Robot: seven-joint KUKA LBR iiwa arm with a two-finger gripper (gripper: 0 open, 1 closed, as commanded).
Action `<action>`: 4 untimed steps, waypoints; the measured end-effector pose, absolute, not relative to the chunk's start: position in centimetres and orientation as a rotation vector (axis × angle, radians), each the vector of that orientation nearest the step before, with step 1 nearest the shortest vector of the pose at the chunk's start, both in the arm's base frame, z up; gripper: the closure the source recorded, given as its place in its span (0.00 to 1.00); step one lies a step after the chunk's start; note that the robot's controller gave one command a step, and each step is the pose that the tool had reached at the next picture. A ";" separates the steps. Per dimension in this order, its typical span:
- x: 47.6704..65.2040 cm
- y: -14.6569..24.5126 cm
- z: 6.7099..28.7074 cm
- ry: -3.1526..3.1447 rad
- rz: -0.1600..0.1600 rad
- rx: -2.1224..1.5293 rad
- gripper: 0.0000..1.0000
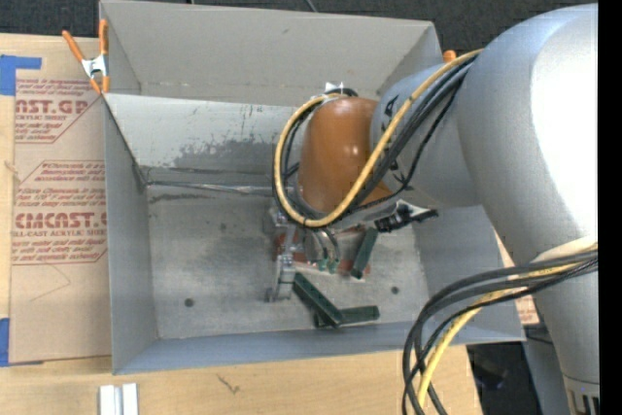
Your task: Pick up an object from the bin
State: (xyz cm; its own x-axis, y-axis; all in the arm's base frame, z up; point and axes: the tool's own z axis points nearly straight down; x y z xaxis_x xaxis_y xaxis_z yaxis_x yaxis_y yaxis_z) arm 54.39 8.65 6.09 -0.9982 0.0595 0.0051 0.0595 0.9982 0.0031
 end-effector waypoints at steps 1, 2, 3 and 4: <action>55.6 7.1 6.8 -3.141 0.007 0.113 0.00; 57.3 1.0 7.2 -3.141 0.001 0.177 1.00; 57.3 1.0 7.2 -3.141 0.001 0.177 1.00; 58.9 1.4 22.8 -3.140 -0.001 0.216 1.00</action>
Offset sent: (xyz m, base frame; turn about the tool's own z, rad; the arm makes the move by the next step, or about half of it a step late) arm 0.0275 -0.0760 0.0097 -0.1739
